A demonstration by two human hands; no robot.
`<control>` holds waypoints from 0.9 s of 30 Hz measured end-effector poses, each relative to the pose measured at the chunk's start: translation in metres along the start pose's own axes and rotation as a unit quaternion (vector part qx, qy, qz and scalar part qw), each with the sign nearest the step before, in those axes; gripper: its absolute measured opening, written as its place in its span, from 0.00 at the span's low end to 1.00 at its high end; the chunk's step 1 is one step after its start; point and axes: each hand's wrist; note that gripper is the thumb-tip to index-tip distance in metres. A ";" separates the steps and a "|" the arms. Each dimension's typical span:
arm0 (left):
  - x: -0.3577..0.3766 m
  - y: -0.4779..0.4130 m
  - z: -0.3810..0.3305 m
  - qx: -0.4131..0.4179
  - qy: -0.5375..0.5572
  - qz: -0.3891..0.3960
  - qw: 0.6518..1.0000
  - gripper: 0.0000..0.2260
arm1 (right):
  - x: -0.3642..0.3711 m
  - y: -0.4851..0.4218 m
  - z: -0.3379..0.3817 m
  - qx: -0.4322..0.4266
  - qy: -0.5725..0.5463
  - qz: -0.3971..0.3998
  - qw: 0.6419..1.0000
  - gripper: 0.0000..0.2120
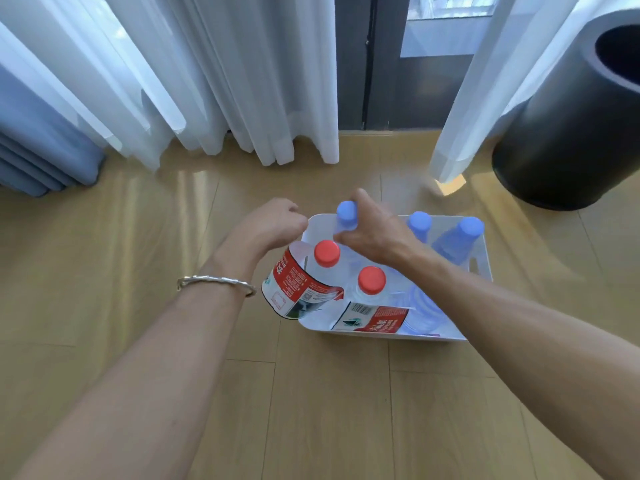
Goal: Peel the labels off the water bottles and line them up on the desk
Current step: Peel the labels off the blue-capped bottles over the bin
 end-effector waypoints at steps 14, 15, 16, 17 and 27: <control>0.011 0.009 0.021 -0.129 -0.057 0.089 0.986 0.16 | -0.002 0.007 -0.011 0.007 0.113 0.037 0.993 0.17; 0.011 0.009 0.021 -0.130 -0.054 0.088 0.986 0.16 | -0.002 0.008 -0.011 0.007 0.117 0.039 0.992 0.17; 0.011 0.009 0.022 -0.131 -0.053 0.088 0.986 0.16 | -0.001 0.009 -0.011 0.005 0.117 0.043 0.992 0.17; 0.010 0.010 0.022 -0.131 -0.053 0.088 0.986 0.16 | 0.000 0.009 -0.012 0.003 0.114 0.049 0.992 0.17; 0.002 0.014 0.022 -0.102 -0.051 0.106 0.988 0.19 | -0.007 0.002 0.001 -0.005 0.062 0.103 0.993 0.21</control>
Point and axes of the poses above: each hand's wrist, its own y-axis away from the middle knuckle, its own x-axis out of the palm, z = x × y, and after that the axes turned 2 degrees about -x, right-handed
